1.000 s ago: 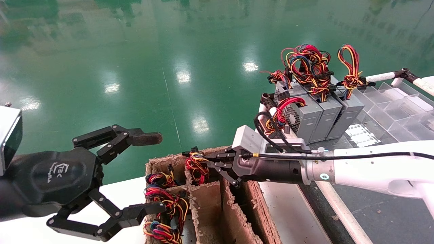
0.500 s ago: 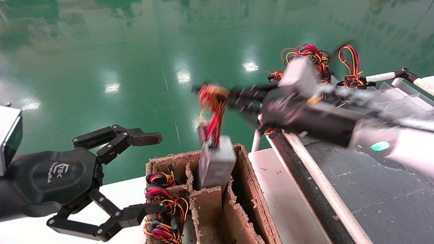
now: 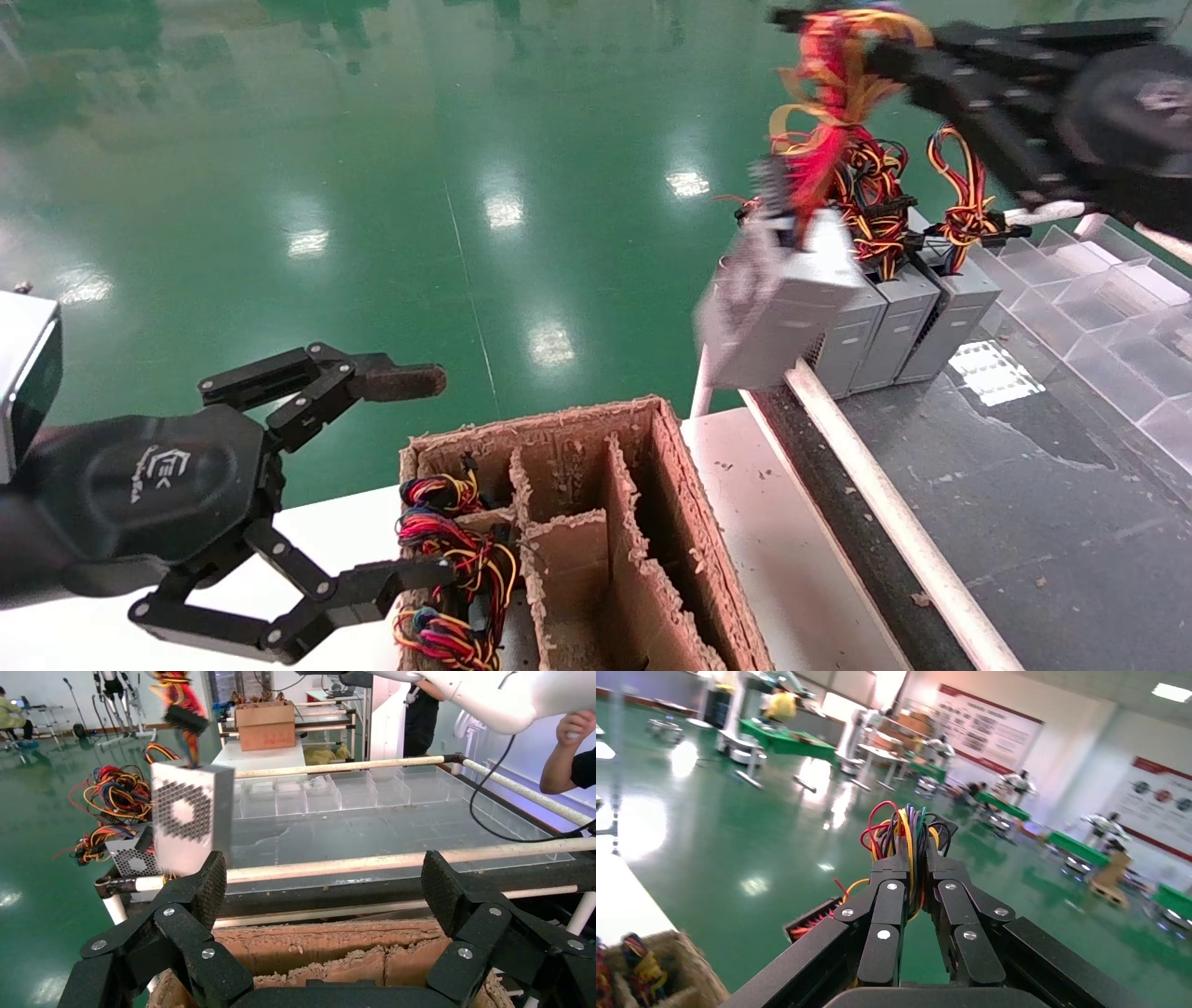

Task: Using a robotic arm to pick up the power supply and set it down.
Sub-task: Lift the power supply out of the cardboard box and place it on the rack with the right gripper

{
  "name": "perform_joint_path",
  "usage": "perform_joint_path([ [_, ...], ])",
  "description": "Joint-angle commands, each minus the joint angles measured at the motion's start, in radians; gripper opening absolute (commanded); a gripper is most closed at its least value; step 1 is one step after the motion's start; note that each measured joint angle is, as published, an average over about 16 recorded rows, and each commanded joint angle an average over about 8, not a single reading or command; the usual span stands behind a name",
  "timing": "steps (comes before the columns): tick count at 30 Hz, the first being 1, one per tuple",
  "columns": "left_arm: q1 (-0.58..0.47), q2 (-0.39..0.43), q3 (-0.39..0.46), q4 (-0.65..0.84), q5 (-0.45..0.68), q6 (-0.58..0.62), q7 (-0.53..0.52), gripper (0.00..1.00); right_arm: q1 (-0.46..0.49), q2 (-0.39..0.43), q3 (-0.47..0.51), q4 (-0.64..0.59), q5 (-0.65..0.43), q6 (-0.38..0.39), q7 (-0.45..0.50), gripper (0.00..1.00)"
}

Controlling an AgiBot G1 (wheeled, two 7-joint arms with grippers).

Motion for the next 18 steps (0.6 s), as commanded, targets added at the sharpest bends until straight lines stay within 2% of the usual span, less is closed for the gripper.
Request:
perform_joint_path([
  [1,0.0,0.0,0.0,0.0,0.0,0.0,0.0,1.0,-0.011,0.036,0.022,-0.012,0.013,-0.005,-0.006,0.0],
  [10,0.0,0.0,0.0,0.0,0.0,0.0,0.0,1.0,-0.094,0.141,0.069,-0.151,0.022,-0.036,-0.064,0.0],
  [18,0.0,0.0,0.0,0.0,0.0,0.0,0.0,1.0,-0.093,0.127,0.034,-0.273,-0.018,-0.069,-0.081,0.0],
])
